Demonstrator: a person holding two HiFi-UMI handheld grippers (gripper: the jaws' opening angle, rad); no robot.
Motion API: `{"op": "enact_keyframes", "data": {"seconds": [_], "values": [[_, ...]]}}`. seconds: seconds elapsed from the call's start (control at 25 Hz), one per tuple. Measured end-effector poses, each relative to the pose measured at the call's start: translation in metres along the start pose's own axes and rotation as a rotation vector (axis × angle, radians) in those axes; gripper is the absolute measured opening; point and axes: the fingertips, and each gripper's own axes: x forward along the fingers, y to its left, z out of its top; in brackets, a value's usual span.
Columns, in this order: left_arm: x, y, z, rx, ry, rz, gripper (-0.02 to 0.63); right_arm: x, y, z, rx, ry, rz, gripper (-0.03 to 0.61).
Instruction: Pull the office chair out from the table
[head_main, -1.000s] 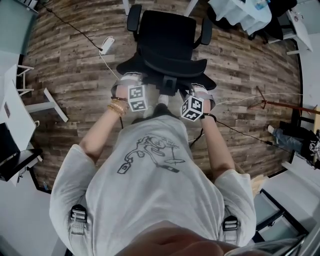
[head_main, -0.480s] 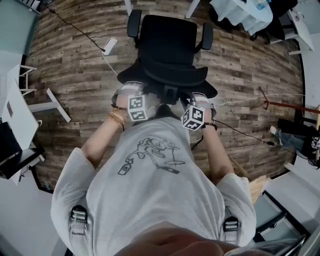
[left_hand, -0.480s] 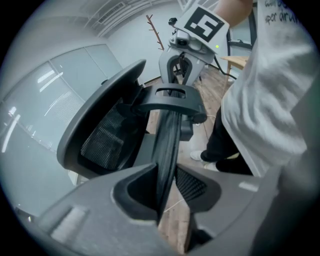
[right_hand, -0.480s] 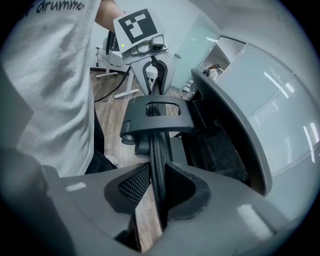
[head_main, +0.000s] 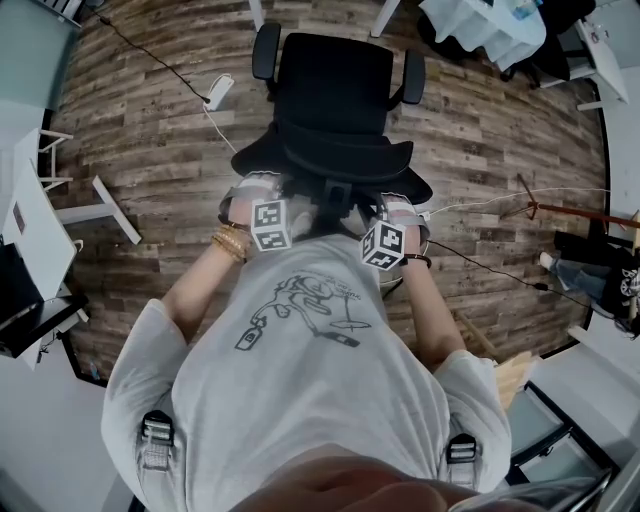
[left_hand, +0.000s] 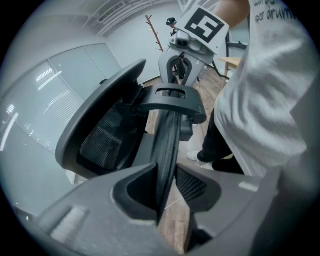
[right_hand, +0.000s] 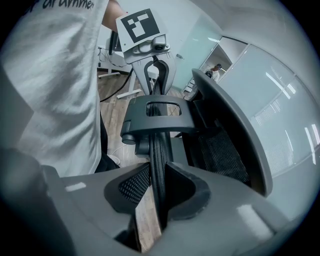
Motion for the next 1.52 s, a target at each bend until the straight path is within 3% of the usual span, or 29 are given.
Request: {"op": "enact_keyframes", "data": {"seconds": [0.32,0.4,0.52,0.64,0.68,0.84,1.24,1.52], "values": [[-0.002,0.004,0.005,-0.027,-0.030,0.019,0.133,-0.003,-0.004,0.000,0.025,0.015,0.000,0.110],[-0.009,0.006,0.008,-0.031,-0.041,0.025,0.133,-0.007,-0.004,0.002,0.062,0.003,-0.002,0.145],[-0.023,0.007,0.010,-0.050,-0.077,0.041,0.135,-0.019,-0.006,0.009,0.141,-0.043,0.005,0.114],[-0.042,0.014,0.015,-0.127,-0.142,0.066,0.109,-0.034,-0.012,0.020,0.240,-0.109,0.016,0.084],[-0.049,0.018,0.017,-0.166,-0.171,0.080,0.068,-0.039,-0.015,0.025,0.270,-0.130,0.014,0.073],[-0.079,0.039,0.031,-0.317,-0.308,0.135,0.009,-0.063,-0.032,0.048,0.399,-0.243,-0.009,0.060],[-0.178,0.090,0.082,-0.741,-0.789,0.153,0.005,-0.146,-0.102,0.123,0.787,-0.706,-0.074,0.008],[-0.219,0.111,0.112,-0.797,-0.997,0.159,0.005,-0.181,-0.129,0.155,0.828,-0.849,-0.125,0.006]]}}
